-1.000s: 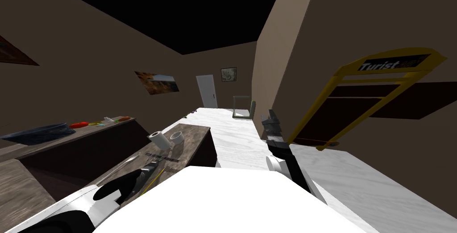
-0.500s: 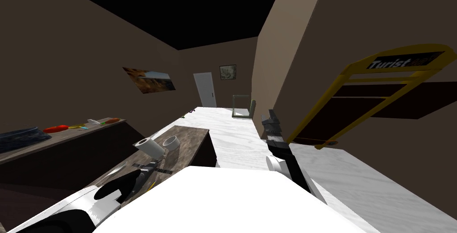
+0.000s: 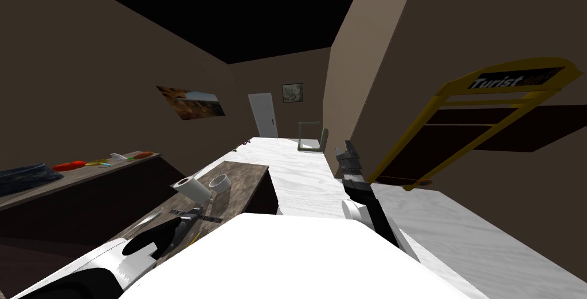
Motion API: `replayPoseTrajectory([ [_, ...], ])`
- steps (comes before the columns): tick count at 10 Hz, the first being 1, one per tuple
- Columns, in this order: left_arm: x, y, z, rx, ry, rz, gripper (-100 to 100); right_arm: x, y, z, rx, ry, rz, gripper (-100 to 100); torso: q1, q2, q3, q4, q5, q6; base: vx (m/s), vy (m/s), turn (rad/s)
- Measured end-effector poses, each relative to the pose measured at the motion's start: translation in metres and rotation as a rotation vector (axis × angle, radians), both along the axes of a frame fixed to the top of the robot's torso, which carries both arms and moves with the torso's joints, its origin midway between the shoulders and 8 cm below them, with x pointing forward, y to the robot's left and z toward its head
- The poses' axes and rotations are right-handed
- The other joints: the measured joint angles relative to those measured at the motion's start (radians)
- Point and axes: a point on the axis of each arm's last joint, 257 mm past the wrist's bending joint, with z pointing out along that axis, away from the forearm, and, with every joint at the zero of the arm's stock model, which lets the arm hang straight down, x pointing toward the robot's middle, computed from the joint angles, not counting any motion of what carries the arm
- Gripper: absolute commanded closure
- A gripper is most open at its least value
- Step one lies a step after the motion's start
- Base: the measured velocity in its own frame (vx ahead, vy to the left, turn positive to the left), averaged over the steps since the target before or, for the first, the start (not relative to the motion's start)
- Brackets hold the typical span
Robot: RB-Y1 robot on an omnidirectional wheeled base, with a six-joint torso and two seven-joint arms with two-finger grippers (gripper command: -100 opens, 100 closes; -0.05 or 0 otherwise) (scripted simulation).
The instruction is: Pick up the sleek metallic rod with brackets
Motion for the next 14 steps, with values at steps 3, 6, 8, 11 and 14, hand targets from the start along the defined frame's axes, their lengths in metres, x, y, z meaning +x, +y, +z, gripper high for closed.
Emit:
replayPoseTrajectory([
  [3, 0.0, 0.0, 0.0, 0.0, 0.0, 0.0, -100, 0.0, 0.0, 0.0, 0.0, 0.0, 0.0, 0, 0.0, 0.0, 0.0, 0.0, 0.0, 0.0, 0.01, 0.007, -0.012],
  [6, -0.023, 0.003, 0.002, -0.003, 0.067, 0.023, -100, 0.0, 0.0, 0.0, 0.0, 0.0, 0.0, 0, 0.002, -0.005, -0.003, -0.001, 0.0, 0.0, 0.081, 0.035, -0.045],
  [8, -0.039, 0.005, 0.002, -0.006, 0.118, 0.041, -100, 0.0, 0.0, 0.0, 0.0, 0.0, 0.0, 0, 0.002, -0.007, -0.004, -0.002, 0.001, 0.0, 0.082, 0.024, -0.037],
  [11, -0.058, 0.006, 0.004, -0.008, 0.181, 0.063, -100, 0.0, 0.0, 0.0, 0.0, 0.0, 0.0, 0, 0.001, -0.004, -0.002, -0.001, 0.0, 0.0, 0.052, 0.023, -0.031],
  [14, -0.081, 0.008, 0.007, -0.012, 0.254, 0.087, -100, 0.0, 0.0, 0.0, 0.0, 0.0, 0.0, 0, 0.002, -0.005, -0.003, -0.001, 0.0, 0.0, 0.07, 0.029, -0.039],
])
